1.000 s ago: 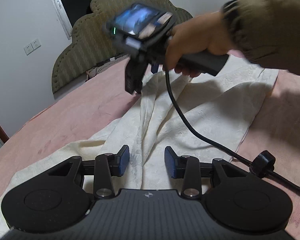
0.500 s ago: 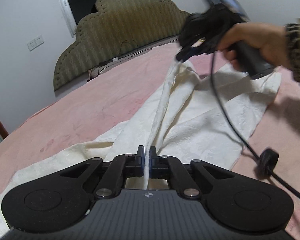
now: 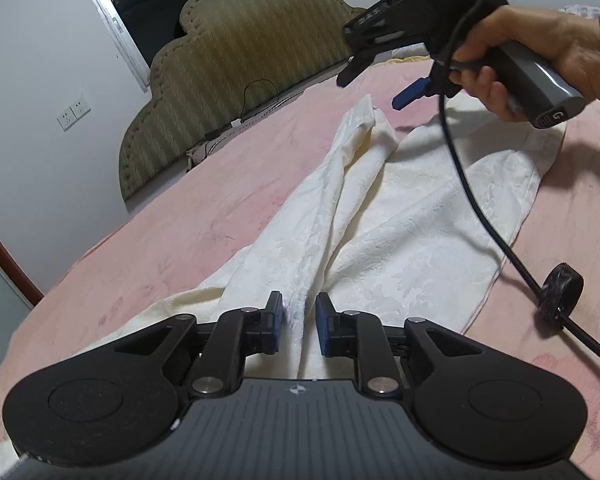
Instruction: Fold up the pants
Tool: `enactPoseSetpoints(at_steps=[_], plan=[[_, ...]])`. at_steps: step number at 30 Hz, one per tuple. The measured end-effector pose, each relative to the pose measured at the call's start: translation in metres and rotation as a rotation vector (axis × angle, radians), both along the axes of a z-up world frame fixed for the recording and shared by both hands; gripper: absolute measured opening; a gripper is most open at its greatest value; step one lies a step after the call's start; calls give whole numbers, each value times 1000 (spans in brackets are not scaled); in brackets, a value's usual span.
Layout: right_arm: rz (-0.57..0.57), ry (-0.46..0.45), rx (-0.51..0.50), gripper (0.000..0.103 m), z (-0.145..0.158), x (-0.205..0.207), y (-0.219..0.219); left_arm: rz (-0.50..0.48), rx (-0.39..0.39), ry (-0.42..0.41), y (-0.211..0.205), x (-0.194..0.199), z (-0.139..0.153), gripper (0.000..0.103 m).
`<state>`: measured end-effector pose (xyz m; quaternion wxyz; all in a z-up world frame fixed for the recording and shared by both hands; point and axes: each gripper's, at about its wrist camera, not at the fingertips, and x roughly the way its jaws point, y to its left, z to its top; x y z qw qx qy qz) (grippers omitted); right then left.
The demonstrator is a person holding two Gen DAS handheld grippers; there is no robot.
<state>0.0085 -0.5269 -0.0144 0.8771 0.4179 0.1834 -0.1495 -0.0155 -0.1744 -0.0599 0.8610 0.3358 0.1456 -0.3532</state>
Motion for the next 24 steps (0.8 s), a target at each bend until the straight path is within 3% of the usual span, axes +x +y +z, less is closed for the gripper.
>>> enactPoseSetpoints(at_steps=[8, 13, 14, 15, 17, 19, 22, 24], plan=[[49, -11, 37, 68, -12, 25, -9, 21, -2, 4, -1, 3, 1, 23], [22, 14, 91, 66, -30, 50, -21, 22, 10, -14, -5, 0, -2, 23], [12, 17, 102, 47, -33, 54, -24, 22, 9, -11, -5, 0, -2, 23], [2, 31, 114, 23, -37, 57, -26, 22, 8, -5, -5, 0, -1, 23], [-9, 31, 146, 7, -42, 60, -30, 22, -2, 15, -3, 2, 1, 18], [5, 33, 143, 7, -39, 65, -29, 23, -24, 56, -1, 6, 6, 9], [47, 40, 100, 7, -16, 83, -26, 56, -96, 106, 4, 15, 21, 7], [76, -67, 57, 7, 18, 88, -21, 115, -188, 64, 12, 19, 42, 7]])
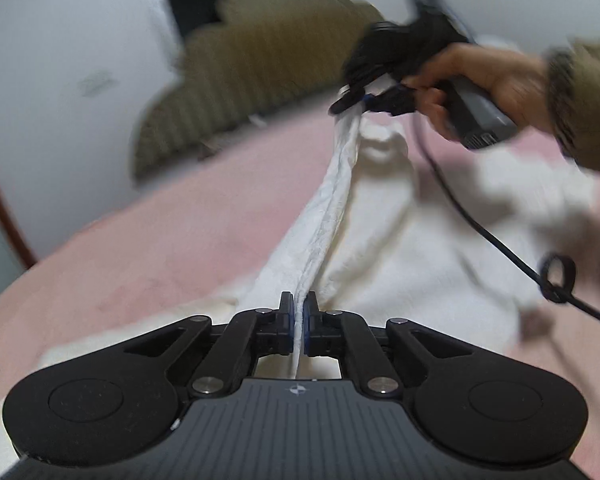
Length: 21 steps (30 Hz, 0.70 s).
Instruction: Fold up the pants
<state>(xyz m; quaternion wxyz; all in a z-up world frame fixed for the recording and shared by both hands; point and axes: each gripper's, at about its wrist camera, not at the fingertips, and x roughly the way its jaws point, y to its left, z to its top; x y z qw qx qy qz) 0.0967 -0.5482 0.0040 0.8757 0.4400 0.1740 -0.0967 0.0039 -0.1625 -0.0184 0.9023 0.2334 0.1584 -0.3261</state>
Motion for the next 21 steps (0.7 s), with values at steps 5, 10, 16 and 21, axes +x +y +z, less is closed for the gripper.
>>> enactPoseSetpoints(at_steps=[5, 10, 16, 21], plan=[[-9, -406, -97, 6, 80, -58, 14, 44, -201, -111, 28, -6, 55, 6], [-179, -167, -81, 7, 40, -139, 8, -181, -19, 48, 23, -29, 24, 7], [-338, -29, 73, 7, -22, -234, 12, -322, 70, 26, 30, -63, 3, 7], [-334, -8, 31, 7, -17, -258, 26, -365, 58, 74, 43, -58, 15, 7]])
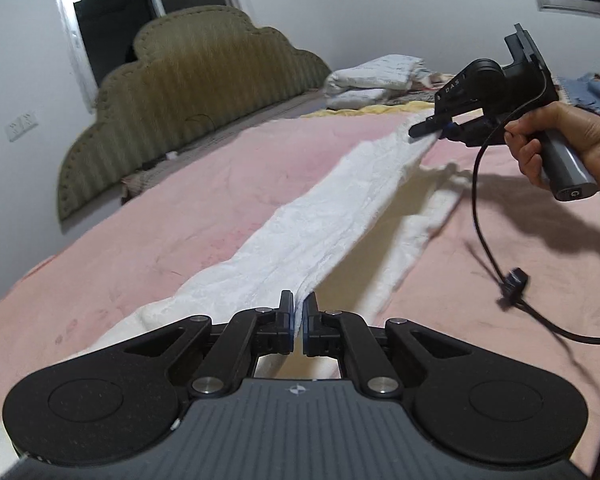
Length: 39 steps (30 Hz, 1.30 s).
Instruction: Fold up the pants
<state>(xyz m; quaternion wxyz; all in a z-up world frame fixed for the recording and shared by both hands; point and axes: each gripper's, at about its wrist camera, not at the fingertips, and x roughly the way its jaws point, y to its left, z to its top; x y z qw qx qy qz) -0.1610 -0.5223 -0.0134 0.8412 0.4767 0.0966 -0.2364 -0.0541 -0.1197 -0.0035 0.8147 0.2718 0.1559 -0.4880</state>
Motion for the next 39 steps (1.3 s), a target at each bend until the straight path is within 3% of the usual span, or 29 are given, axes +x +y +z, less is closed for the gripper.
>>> enactPoseSetpoints(at_steps=[4, 8, 11, 13, 15, 16, 18, 21, 22, 24, 26, 29, 31, 32, 33, 36, 39], plan=[[17, 56, -32, 7, -1, -6, 1, -44, 62, -27, 2, -8, -13, 7], [56, 241, -83, 9, -16, 0, 4, -15, 154, -14, -14, 2, -40, 9], [52, 224, -78, 13, -14, -9, 5, -12, 143, -43, -8, -4, -35, 16], [-33, 231, -132, 20, -2, -19, 6, -24, 128, -29, -1, -5, -26, 37], [-193, 296, -280, 25, 16, -25, 16, -25, 78, -2, 5, -6, -15, 45], [-200, 295, -359, 25, 25, -21, 23, -20, 49, 24, 7, -4, -9, 47], [-52, 248, -417, 25, 33, 1, 33, 13, -4, 72, 8, 2, -1, 52], [254, 194, -327, 39, 20, 49, 43, 155, -1, 61, 1, 18, -1, 60], [296, 195, -308, 39, 12, 61, 46, 201, 21, 54, -2, 24, -5, 59], [314, 273, -326, 40, -5, 83, 44, 273, 69, 76, -5, 37, -14, 60], [219, 392, -330, 39, -22, 93, 32, 339, 111, 127, -5, 52, -22, 60], [128, 327, -316, 42, -11, 83, 39, 359, 65, 149, 8, 53, -14, 59], [222, 282, -372, 51, -2, 93, 55, 366, 44, 154, 10, 50, -7, 59], [292, 271, -372, 62, -2, 101, 64, 368, 43, 153, 11, 47, -6, 59], [352, 264, -363, 65, -4, 109, 67, 369, 45, 153, 11, 44, -5, 59], [386, 322, -360, 64, -24, 126, 72, 392, 31, 135, 27, 38, -1, 61], [364, 310, -401, 64, -28, 125, 73, 511, -8, 123, 69, 45, 10, 63]])
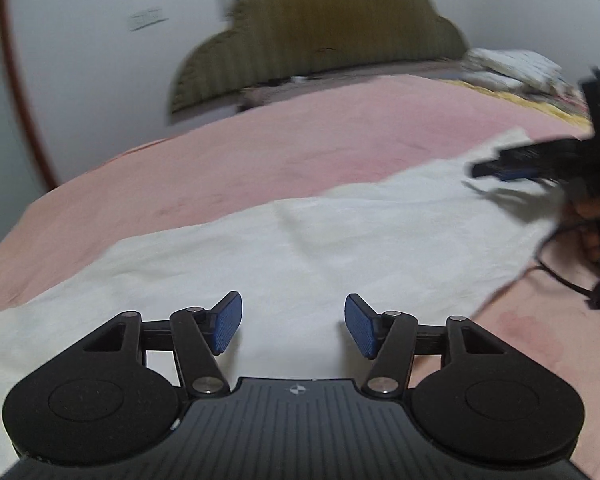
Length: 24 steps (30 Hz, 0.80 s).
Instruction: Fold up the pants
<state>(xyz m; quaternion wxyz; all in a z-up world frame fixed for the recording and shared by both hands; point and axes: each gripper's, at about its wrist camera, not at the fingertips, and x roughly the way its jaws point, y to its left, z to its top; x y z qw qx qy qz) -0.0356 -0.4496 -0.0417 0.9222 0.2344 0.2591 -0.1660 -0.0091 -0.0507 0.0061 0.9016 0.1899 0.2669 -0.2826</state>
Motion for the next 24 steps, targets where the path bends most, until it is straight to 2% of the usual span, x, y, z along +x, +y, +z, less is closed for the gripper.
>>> enactPoseSetpoints(at_steps=[2, 4, 6, 8, 10, 13, 14, 16, 17, 19, 21, 23, 24], plan=[[4, 29, -44, 65, 1, 4, 6, 127, -44, 6, 40, 9, 10, 64], [22, 71, -103, 73, 2, 13, 14, 266, -100, 16, 85, 15, 18, 65], [71, 117, -161, 94, 2, 21, 26, 406, -125, 12, 130, 20, 21, 65], [106, 157, -205, 100, -1, 30, 36, 546, -129, -15, 172, 23, 22, 65], [109, 163, -211, 101, -1, 32, 38, 659, -78, -28, 205, 29, 15, 65], [107, 135, -172, 101, 0, 28, 33, 864, 98, -57, 246, 45, -5, 64], [106, 129, -164, 101, 0, 27, 32, 904, 92, -55, 260, 46, -7, 63], [106, 127, -161, 101, 1, 26, 31, 911, -40, -21, 276, 39, 5, 62], [106, 129, -162, 101, 1, 26, 32, 910, -63, -30, 275, 36, 11, 59], [107, 135, -168, 102, 2, 27, 32, 869, -16, -104, 254, 30, 24, 57], [107, 136, -168, 102, 2, 26, 32, 783, -20, -140, 219, 25, 36, 59], [89, 113, -160, 102, 5, 21, 30, 625, -94, -81, 186, 26, 43, 65], [32, 79, -160, 102, 8, 13, 30, 529, -132, -44, 166, 28, 45, 69]])
